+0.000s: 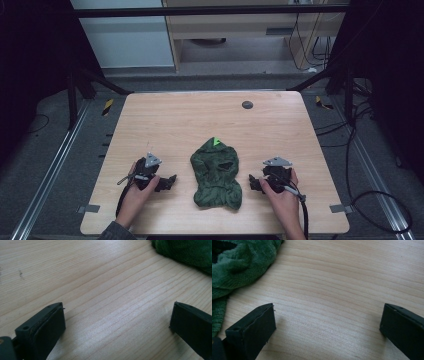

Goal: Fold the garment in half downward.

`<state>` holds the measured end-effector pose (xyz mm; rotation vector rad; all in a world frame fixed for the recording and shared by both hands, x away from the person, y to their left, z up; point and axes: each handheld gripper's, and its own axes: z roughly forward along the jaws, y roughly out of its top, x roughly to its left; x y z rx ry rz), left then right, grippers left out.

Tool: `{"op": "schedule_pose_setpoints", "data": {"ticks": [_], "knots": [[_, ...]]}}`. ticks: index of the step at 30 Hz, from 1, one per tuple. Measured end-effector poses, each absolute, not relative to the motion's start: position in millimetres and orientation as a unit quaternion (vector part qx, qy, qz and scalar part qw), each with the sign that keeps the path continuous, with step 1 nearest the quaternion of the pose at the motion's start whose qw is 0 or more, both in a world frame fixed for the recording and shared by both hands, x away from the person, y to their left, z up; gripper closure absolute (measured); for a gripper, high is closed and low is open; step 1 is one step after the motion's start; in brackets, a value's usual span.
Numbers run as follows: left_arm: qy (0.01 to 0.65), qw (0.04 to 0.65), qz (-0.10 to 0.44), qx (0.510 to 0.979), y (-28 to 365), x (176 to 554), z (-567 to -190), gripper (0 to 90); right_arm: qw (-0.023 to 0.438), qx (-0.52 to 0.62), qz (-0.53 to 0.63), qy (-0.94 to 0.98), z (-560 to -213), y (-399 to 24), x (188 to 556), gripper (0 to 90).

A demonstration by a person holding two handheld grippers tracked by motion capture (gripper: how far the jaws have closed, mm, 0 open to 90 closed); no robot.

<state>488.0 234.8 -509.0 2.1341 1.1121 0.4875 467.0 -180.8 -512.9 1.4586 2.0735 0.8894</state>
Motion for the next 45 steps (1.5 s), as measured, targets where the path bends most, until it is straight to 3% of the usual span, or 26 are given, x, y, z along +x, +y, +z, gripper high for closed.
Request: {"op": "schedule_pose_setpoints", "data": {"ticks": [9,11,13,20,24,36,39,45], "knots": [[0.42,0.335,0.181,0.824,234.8,488.8,-508.1,0.0,0.219,0.52,0.323,0.76,-511.9,-178.7,474.3,1.9],[0.421,0.329,0.179,0.826,233.3,490.9,-505.4,1.3,0.212,0.51,0.319,0.771,-508.4,-179.8,477.1,9.5],[0.42,0.329,0.175,0.828,230.3,493.9,-501.5,5.9,0.19,0.497,0.32,0.784,-502.2,-180.7,482.1,11.6],[0.416,0.331,0.149,0.834,214.1,509.3,-489.6,11.4,0.183,0.443,0.321,0.817,-477.6,-178.3,504.8,24.1],[0.402,0.342,0.137,0.838,197.0,522.8,-474.6,12.3,0.16,0.402,0.33,0.839,-458.0,-162.7,529.9,36.2],[0.376,0.34,0.134,0.851,171.6,538.1,-455.8,23.5,0.132,0.364,0.326,0.862,-453.5,-139.6,548.1,59.0],[0.372,0.342,0.132,0.853,169.3,543.9,-455.0,29.7,0.13,0.36,0.34,0.859,-450.1,-138.2,552.5,67.2],[0.363,0.346,0.133,0.855,170.1,551.5,-449.7,39.7,0.128,0.359,0.348,0.857,-443.5,-139.7,559.4,74.4]]}}
